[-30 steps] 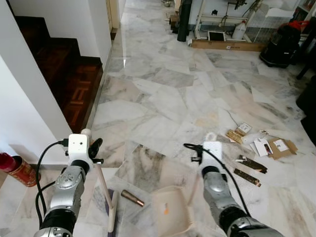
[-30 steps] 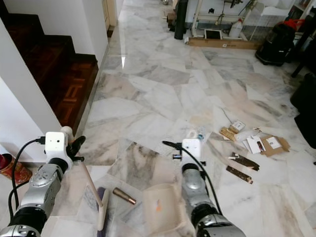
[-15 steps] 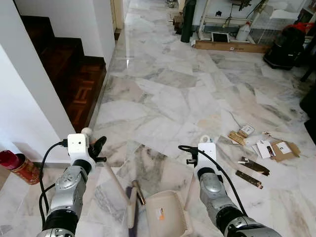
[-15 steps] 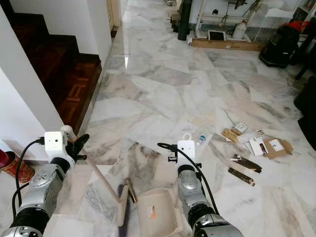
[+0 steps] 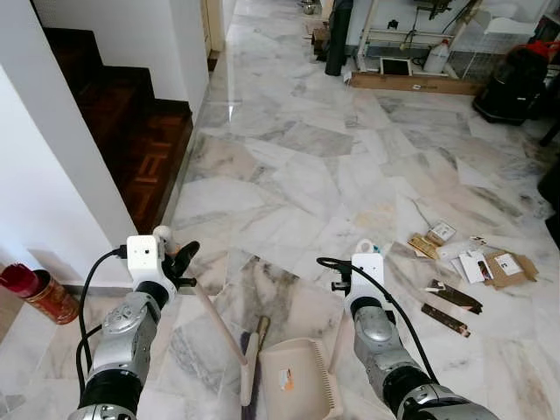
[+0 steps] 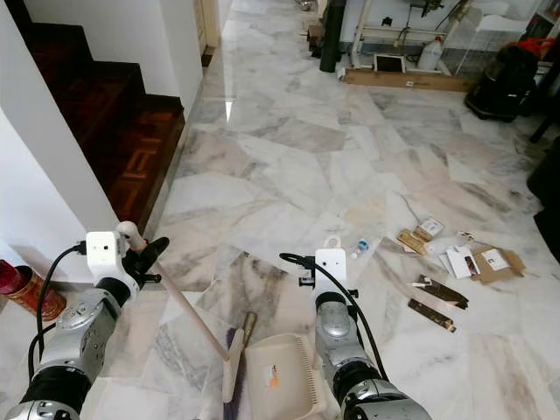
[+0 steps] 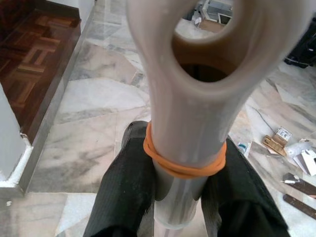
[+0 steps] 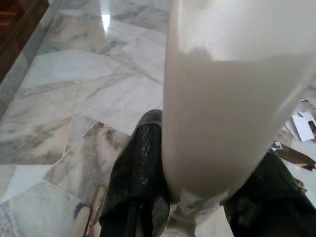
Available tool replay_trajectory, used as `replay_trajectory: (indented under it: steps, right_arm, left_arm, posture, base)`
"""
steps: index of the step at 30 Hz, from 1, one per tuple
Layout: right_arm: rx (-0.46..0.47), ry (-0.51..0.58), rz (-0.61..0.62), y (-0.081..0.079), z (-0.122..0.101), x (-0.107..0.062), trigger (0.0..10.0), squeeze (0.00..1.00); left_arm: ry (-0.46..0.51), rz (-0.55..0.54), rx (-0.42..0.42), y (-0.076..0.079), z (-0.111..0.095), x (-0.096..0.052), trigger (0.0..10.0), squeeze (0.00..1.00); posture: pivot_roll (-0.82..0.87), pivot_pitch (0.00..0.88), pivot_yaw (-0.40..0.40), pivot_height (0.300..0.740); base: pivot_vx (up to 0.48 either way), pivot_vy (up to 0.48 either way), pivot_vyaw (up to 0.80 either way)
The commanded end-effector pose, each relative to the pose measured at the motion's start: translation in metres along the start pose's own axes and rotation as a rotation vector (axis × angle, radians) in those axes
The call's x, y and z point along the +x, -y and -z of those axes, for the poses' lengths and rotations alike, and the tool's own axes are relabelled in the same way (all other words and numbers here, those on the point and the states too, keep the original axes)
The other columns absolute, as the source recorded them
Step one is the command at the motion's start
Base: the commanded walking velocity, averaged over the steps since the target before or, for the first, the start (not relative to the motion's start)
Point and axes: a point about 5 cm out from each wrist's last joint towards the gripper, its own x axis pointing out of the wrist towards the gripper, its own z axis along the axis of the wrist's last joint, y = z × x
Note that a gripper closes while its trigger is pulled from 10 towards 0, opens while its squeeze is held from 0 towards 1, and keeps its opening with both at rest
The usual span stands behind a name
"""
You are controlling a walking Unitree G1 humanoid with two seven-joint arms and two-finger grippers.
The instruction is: Sweep floor
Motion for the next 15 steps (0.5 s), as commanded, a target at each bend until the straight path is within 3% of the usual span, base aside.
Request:
replay_trajectory:
  steps: [1, 15]
  right_arm:
    - [-0.019, -0.056, 0.034, 0.008, 0.014, -0.004, 10.0, 0.0]
    - [-0.013, 0.053, 0.105, 0.022, -0.01, 0.005, 10.0, 0.0]
  left_arm:
    - [-0.009, 0.024, -0.026, 0.004, 0.002, -0.001, 10.0, 0.0]
    - [-0.026, 0.014, 0.008, 0.003, 0.005, -0.001, 10.0, 0.0]
  posture:
    - [0.15, 0.076, -0.035, 0.74]
    - [0.13, 0.084, -0.036, 0.74]
  base:
    - [0.0, 0.0, 0.0]
    - [0.0, 0.0, 0.0]
